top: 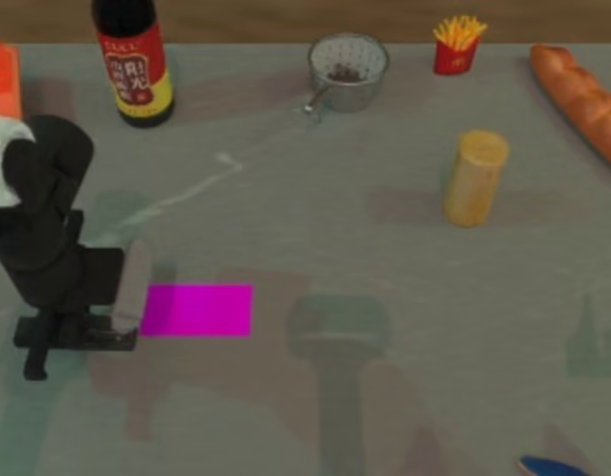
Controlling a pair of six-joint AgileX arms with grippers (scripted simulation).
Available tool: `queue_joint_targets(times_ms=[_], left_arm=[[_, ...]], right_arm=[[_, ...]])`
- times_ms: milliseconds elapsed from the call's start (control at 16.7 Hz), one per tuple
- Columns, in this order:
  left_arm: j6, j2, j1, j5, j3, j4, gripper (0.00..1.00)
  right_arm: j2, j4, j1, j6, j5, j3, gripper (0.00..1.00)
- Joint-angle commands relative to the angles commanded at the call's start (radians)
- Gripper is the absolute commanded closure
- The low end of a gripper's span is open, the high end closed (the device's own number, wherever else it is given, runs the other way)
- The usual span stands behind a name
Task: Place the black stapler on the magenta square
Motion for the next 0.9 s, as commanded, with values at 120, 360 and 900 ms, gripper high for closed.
queue_joint_targets(times_ms=[120, 360, 900], left_arm=[[0.000, 0.000, 0.000, 0.000, 0.000, 0.000, 1.00], [0.001, -0.002, 0.000, 0.000, 0.000, 0.000, 1.00], [0.002, -0.119, 0.013, 0.000, 0.180, -0.314, 1.00]], right_arm=[[0.000, 0.000, 0.000, 0.000, 0.000, 0.000, 0.00], [0.000, 0.000, 0.000, 0.000, 0.000, 0.000, 0.00], [0.000, 0.000, 0.000, 0.000, 0.000, 0.000, 0.00]])
